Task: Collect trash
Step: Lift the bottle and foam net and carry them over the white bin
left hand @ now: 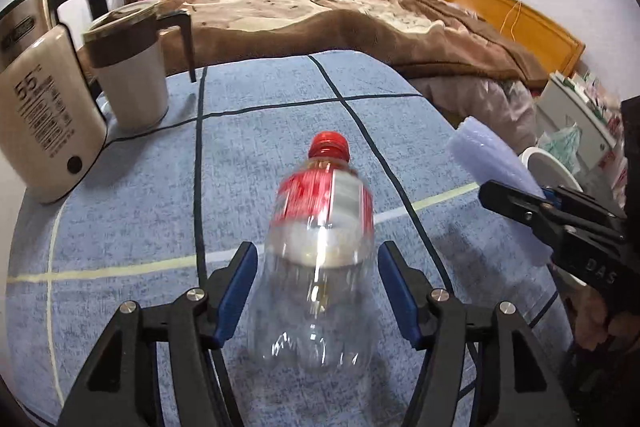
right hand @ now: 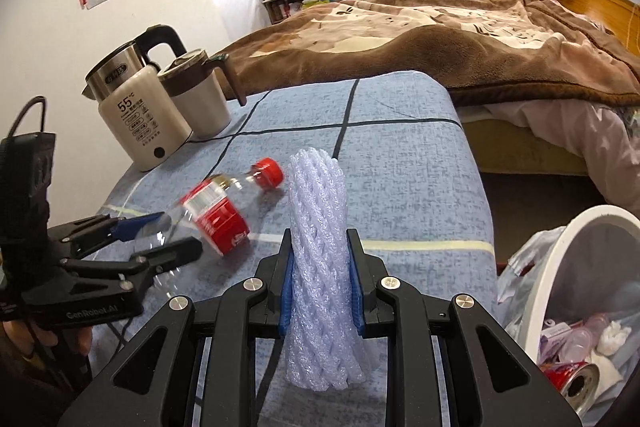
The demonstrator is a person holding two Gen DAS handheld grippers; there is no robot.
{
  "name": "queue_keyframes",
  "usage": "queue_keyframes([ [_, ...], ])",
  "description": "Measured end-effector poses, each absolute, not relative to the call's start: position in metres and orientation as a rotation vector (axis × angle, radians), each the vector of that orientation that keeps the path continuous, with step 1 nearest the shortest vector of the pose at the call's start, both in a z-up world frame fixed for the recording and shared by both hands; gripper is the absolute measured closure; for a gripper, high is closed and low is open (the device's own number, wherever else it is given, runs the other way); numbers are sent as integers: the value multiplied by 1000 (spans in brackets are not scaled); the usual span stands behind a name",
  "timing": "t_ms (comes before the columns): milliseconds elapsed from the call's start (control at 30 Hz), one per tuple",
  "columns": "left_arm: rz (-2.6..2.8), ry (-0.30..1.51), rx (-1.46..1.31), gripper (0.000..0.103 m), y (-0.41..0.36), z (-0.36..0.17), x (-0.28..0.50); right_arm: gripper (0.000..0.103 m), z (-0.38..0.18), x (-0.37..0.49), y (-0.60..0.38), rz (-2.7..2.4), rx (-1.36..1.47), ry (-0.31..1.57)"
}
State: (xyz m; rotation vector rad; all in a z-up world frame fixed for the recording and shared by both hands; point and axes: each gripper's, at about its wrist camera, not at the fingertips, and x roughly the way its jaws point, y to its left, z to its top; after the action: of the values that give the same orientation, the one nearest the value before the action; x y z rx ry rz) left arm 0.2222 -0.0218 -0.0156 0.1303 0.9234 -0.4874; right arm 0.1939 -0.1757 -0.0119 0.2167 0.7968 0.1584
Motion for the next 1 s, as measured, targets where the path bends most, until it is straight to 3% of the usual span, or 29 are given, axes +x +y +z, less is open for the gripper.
queue_keyframes([
  [200,-473,1004,192,35,-43,-27,234,79,-10,192,-181,151,235,789],
  [1000,-551,841,181,39,-92,12,183,79,10,141,-239,55,294,705],
])
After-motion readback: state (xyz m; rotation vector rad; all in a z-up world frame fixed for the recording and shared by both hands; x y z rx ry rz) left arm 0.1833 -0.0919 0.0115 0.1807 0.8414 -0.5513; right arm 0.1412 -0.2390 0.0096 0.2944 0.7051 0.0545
